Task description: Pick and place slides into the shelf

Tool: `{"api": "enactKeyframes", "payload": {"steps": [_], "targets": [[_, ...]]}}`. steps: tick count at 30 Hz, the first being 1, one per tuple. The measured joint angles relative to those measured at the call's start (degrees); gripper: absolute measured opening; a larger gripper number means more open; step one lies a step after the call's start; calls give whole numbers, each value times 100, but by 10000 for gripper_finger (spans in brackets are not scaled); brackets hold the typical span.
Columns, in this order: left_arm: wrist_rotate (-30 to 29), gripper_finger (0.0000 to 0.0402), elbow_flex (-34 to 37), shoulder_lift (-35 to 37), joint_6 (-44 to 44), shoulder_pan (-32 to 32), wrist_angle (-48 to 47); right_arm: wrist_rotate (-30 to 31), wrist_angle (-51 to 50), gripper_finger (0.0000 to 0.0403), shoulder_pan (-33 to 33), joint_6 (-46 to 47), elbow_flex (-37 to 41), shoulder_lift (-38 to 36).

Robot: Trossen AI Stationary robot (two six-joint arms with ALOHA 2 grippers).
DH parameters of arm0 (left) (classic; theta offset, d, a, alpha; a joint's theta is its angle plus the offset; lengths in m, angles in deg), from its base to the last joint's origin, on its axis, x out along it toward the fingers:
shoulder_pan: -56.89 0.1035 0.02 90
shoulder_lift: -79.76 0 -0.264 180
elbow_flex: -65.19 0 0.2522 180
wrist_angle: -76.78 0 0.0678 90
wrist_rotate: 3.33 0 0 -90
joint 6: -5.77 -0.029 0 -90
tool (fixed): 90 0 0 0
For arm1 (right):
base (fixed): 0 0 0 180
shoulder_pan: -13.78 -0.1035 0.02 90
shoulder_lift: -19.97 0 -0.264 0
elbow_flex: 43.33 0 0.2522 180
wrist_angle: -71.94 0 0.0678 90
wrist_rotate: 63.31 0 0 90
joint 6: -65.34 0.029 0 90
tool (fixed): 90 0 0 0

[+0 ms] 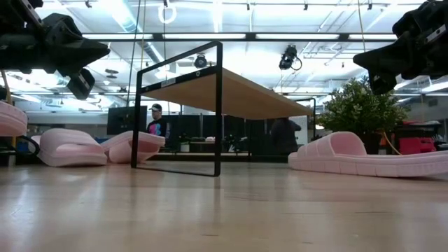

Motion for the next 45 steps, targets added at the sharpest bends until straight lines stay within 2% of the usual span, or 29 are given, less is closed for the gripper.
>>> {"api": "enactKeyframes", "payload": {"steps": [3, 11, 15, 17, 23, 28, 33, 39, 45], "targets": [[1, 30, -1, 0, 280, 2, 0, 0, 0, 16, -1, 2, 1, -1], [-17, 31, -1, 0, 336, -1, 0, 1, 0, 16, -1, 2, -1, -1], [-469, 21, 0, 0, 341, -1, 9, 17, 11, 16, 1, 17, -1, 0], [-721, 18, 0, 2, 339, 1, 22, 53, 31, 16, 3, 393, -1, 0], [-1117, 22, -1, 0, 440, 2, 29, 317, 103, 16, 12, 2654, 0, 3], [-1206, 29, 0, 0, 877, 2, 81, 776, 695, 16, 12, 3065, 1, 3], [-1208, 26, -1, 0, 824, 2, 282, 1099, 928, 16, 12, 3490, -142, 4], [-1438, 31, -228, -9, 631, 2, 497, 1475, 960, 16, 12, 3579, -551, 184], [-2103, 51, -785, -7, -30, 4, 509, 1687, 966, 16, 12, 2878, -1244, 1037]]}}
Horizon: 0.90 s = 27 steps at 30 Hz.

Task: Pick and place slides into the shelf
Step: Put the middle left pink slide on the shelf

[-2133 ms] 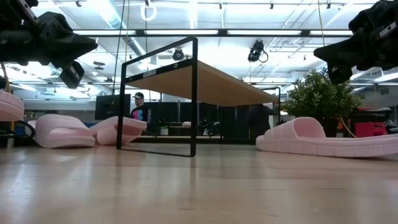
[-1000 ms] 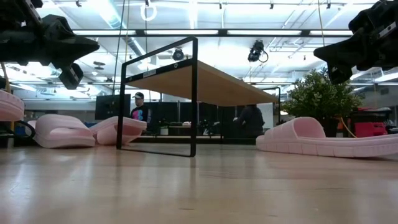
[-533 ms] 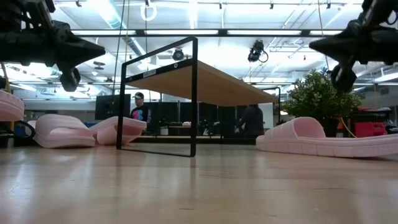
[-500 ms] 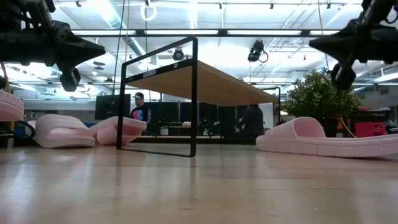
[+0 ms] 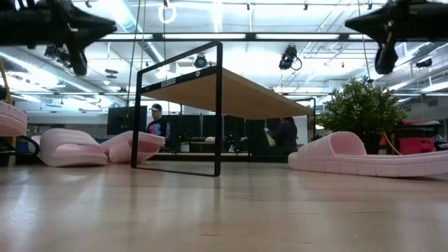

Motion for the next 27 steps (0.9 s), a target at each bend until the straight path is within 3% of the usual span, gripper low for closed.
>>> {"api": "enactKeyframes", "payload": {"steps": [6, 12, 20, 27], "targets": [[-419, 75, -433, 2, -614, 2, -1, -3, -127, 16, 0, -60, -833, 1145], [-895, 98, -750, 1, -717, 2, -379, -22, -931, 16, 132, 29, -1907, 2152], [-1100, 124, -1317, -209, 25, 2, -1433, -398, -2467, 16, 670, 92, -3045, 2973], [-1098, 140, -2036, -824, 740, 3, -2939, -828, -2656, 16, 1107, -17, -3247, 3123]]}}
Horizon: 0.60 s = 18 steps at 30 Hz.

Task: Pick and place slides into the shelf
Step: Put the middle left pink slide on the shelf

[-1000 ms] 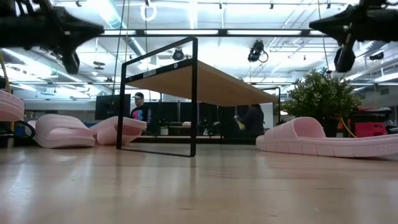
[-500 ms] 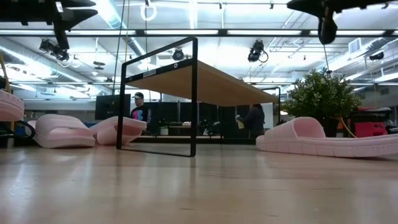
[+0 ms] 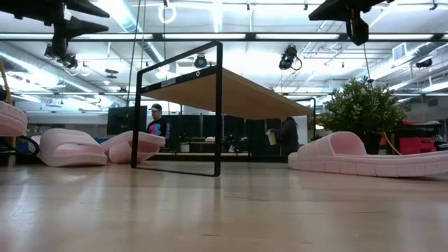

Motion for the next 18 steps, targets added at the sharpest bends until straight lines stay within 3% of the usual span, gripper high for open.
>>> {"api": "enactKeyframes", "payload": {"steps": [7, 14, 18], "targets": [[-54, 140, -611, -711, 339, 51, -814, -131, 2, 16, 274, -41, 0, -2], [-106, 142, -1209, -1348, 1105, 443, -1733, -125, 23, 16, 371, -875, 0, -2], [33, 138, -1516, -1738, 1451, 713, -2440, -129, 32, 16, 366, -816, 0, -2]]}}
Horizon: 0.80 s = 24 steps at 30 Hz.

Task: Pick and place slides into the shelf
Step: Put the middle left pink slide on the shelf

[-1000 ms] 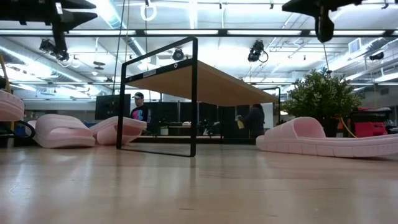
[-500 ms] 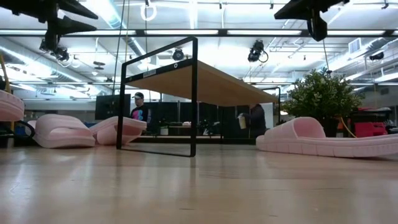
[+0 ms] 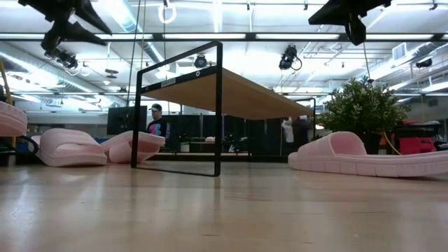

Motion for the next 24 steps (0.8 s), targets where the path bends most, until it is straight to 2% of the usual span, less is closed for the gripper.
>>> {"api": "enactKeyframes", "payload": {"steps": [5, 10, 16, 24], "targets": [[720, 146, -205, -508, 688, 528, -1082, -74, -9, 16, 0, 208, 0, -2], [1419, 168, -301, -999, 475, 1061, -1315, -307, -19, 16, 0, 228, 0, -2], [2129, 197, -474, -1608, -581, 1861, -1308, -413, -33, 16, 0, 371, 0, -2], [3360, 224, -741, -2273, -2191, 3330, -1480, -749, -45, 16, -2, 381, 0, -2]]}}
